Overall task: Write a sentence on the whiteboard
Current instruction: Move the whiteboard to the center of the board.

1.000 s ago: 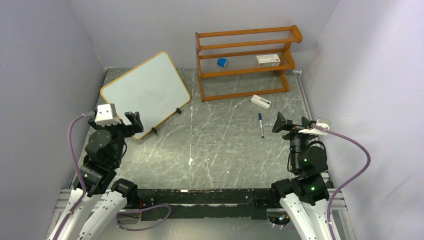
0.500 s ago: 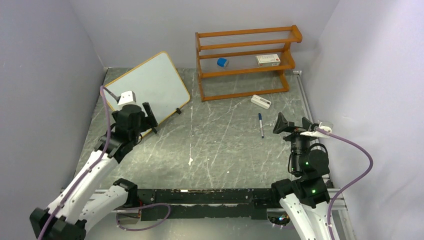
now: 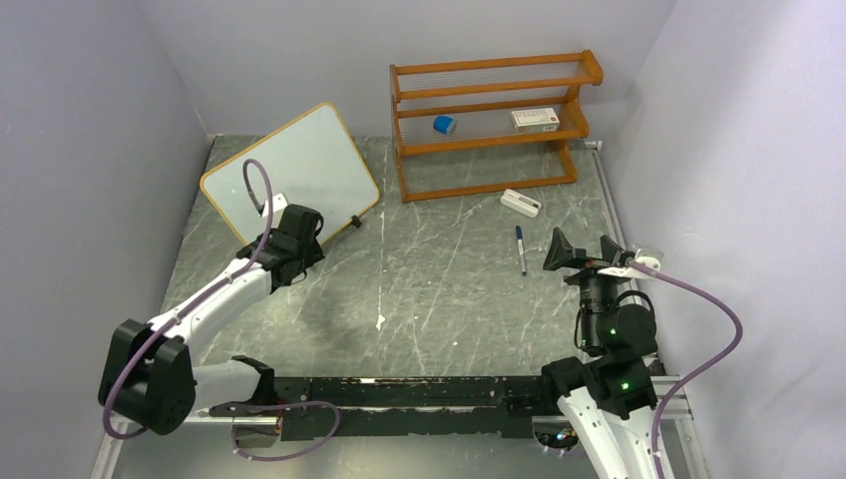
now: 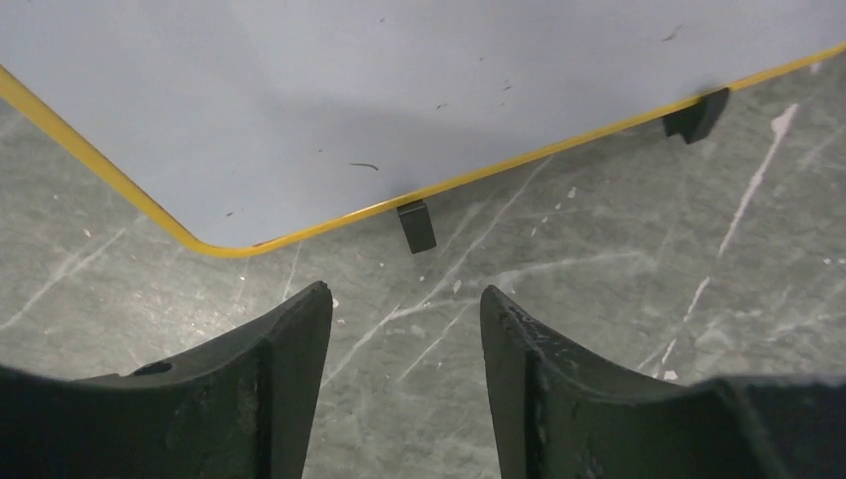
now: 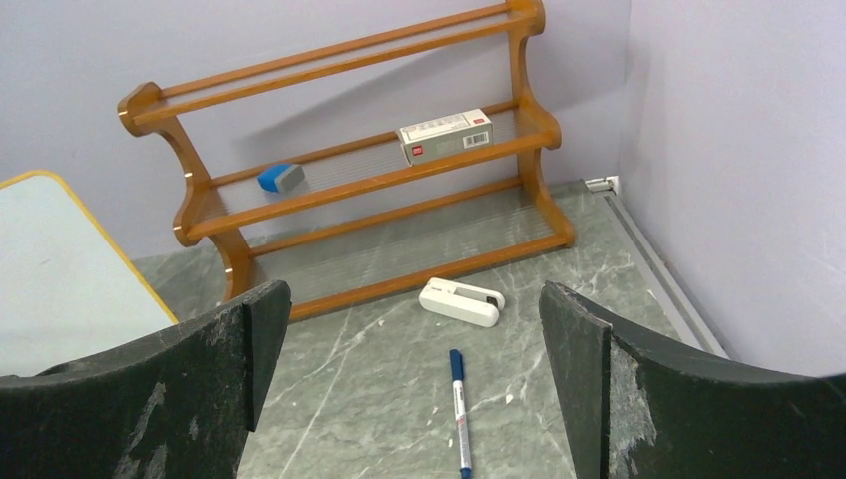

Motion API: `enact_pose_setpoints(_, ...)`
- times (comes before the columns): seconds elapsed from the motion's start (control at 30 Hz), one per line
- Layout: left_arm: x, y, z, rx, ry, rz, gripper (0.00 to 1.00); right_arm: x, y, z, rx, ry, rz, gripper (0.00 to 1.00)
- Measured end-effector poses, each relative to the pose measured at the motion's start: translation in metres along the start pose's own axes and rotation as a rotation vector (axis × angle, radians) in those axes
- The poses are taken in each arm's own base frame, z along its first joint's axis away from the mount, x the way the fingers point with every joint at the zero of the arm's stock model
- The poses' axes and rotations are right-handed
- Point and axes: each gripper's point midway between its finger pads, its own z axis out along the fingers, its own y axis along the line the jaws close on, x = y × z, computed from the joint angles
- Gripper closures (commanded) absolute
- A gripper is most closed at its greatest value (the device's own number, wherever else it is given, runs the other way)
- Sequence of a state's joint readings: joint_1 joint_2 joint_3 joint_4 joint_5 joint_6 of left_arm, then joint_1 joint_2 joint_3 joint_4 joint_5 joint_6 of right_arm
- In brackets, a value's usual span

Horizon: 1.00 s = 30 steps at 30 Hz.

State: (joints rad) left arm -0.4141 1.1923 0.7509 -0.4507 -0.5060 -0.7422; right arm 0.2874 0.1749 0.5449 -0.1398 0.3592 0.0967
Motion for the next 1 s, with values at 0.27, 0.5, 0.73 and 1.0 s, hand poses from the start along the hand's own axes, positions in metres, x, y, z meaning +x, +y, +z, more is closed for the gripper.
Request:
enact_pose_setpoints(0.27, 0.012, -0.002, 0.019, -0.056, -0.006, -0.065, 0.41, -0.001, 0.001, -0.002, -0.013, -0.012, -0.003, 0.0)
enact_pose_setpoints(0.5, 0.03, -0.001, 0.049, -0.125, 0.007, -0.06, 0.5, -0.002, 0.002, -0.003, -0.021, -0.018, -0.003, 0.0)
enact_pose_setpoints(0.73, 0.039, 0.0, 0.067, -0.158, 0.002, -0.058, 0.61, -0.001, 0.004, -0.002, -0.033, -0.018, -0.008, 0.0)
enact_pose_setpoints(1.0, 0.038, 0.0, 0.075, -0.173, -0.023, -0.075, 0.95, -0.004, 0.005, -0.004, -0.041, -0.029, -0.012, 0.0)
